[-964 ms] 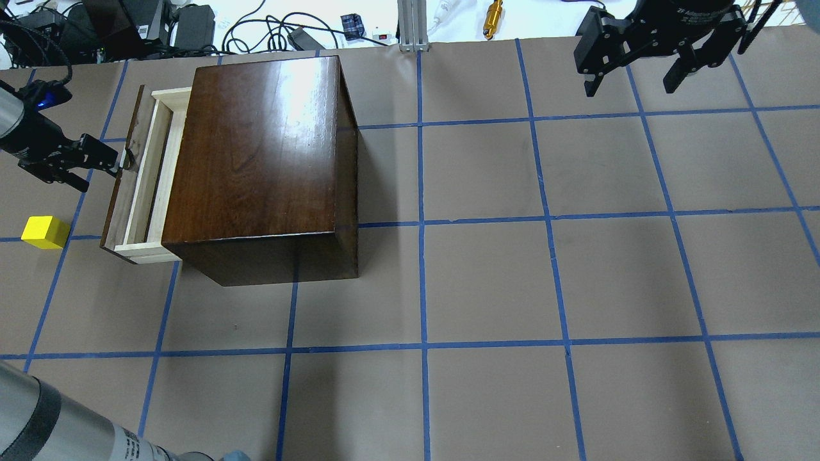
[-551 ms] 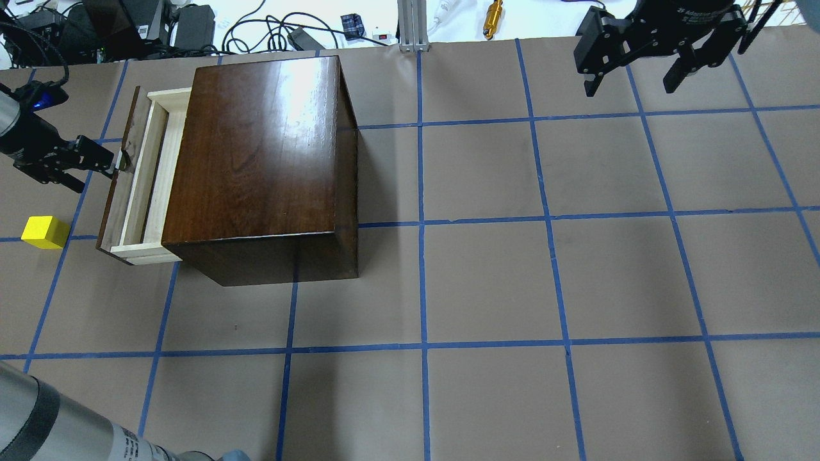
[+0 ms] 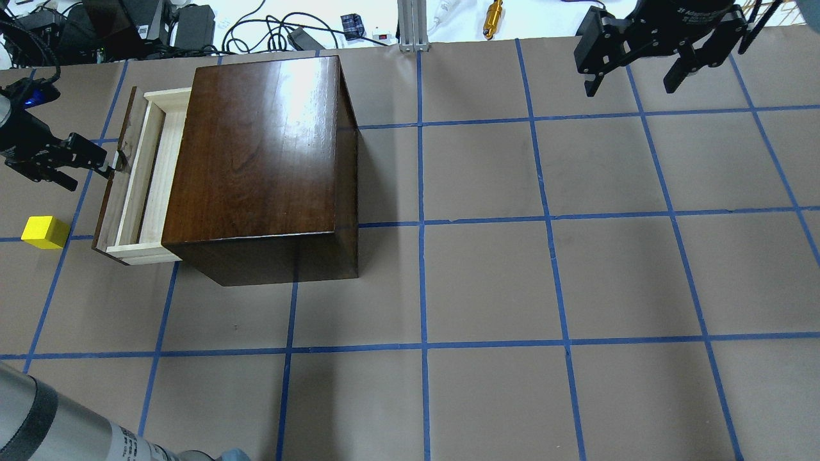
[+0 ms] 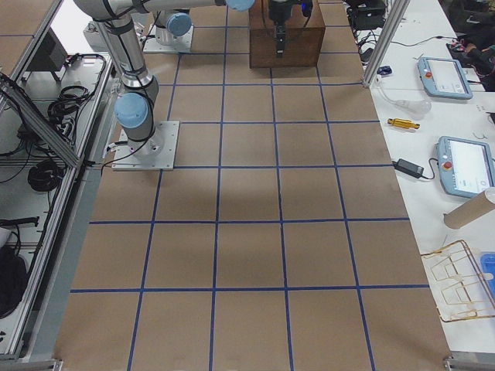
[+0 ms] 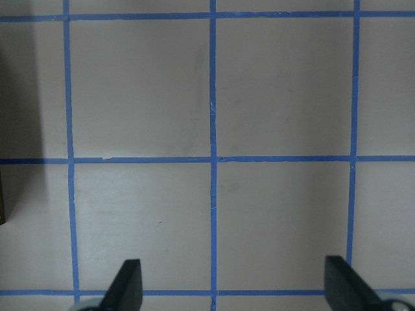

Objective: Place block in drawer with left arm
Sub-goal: 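Release the handle and move the left gripper toward the yellow cube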

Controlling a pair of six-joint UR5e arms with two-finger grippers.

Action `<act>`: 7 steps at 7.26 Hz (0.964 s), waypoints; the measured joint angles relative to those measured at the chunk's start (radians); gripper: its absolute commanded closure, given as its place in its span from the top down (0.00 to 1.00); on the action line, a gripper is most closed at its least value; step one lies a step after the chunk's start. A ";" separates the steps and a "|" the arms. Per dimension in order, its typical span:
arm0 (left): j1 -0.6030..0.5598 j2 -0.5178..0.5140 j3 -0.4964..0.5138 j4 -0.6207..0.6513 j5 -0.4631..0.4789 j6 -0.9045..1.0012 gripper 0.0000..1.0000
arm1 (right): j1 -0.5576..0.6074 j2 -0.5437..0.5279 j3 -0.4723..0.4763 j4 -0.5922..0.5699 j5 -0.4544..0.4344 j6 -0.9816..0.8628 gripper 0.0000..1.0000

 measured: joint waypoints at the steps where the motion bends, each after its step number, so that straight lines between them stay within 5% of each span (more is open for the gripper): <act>1: 0.000 0.007 0.018 -0.018 0.008 0.000 1.00 | 0.000 0.000 0.000 0.000 0.000 0.000 1.00; 4: 0.030 0.026 0.140 -0.142 0.071 0.091 1.00 | 0.000 0.001 0.000 0.000 0.001 0.000 1.00; 7: 0.078 0.006 0.162 -0.131 0.128 0.361 1.00 | 0.000 0.001 0.000 0.000 0.000 0.000 1.00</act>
